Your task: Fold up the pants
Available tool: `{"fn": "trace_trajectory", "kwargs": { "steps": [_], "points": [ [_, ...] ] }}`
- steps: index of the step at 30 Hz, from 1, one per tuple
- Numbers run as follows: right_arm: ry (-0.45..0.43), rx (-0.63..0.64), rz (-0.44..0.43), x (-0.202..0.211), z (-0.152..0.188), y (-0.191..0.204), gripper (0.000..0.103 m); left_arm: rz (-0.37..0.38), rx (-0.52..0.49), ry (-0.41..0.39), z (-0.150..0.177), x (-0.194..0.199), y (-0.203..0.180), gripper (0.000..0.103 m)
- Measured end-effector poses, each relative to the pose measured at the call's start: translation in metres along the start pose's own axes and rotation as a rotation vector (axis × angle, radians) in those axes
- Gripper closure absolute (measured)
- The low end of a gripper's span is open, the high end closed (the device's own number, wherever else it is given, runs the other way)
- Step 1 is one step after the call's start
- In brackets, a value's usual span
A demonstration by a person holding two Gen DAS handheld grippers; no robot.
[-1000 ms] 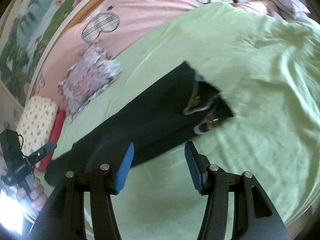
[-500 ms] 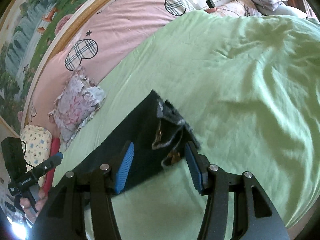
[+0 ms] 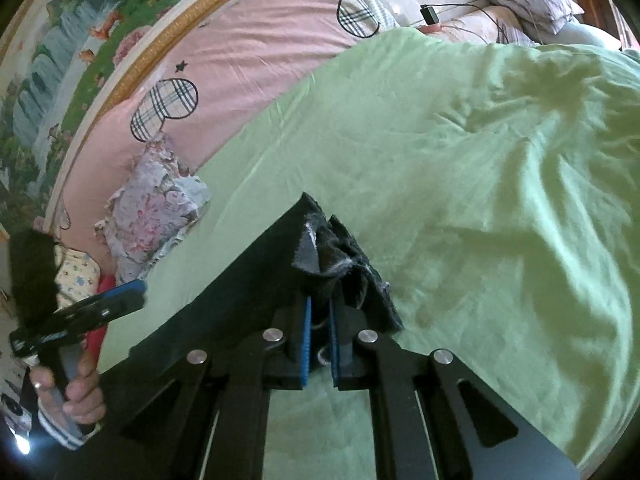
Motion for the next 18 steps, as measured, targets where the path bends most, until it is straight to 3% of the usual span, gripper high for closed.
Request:
{"fn": "trace_trajectory", "kwargs": {
  "steps": [10, 18],
  "points": [
    [0.07, -0.064, 0.008, -0.005, 0.01, -0.023, 0.095, 0.085, -0.145, 0.147, -0.014, -0.074, -0.048, 0.026],
    [0.049, -0.052, 0.048, -0.001, 0.009, -0.023, 0.079, 0.169, -0.222, 0.265, -0.016, -0.12, -0.076, 0.031]
  ]
}}
Point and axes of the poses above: each gripper's, at about its wrist camera, not at the fingertips, and x roughly against the way its jaws point, y to its left, z to its underside, the point moved 5 cm from there along -x, roughly the way its jaws point, and after that the axes turned 5 degrees about -y, right-handed, at the moved point
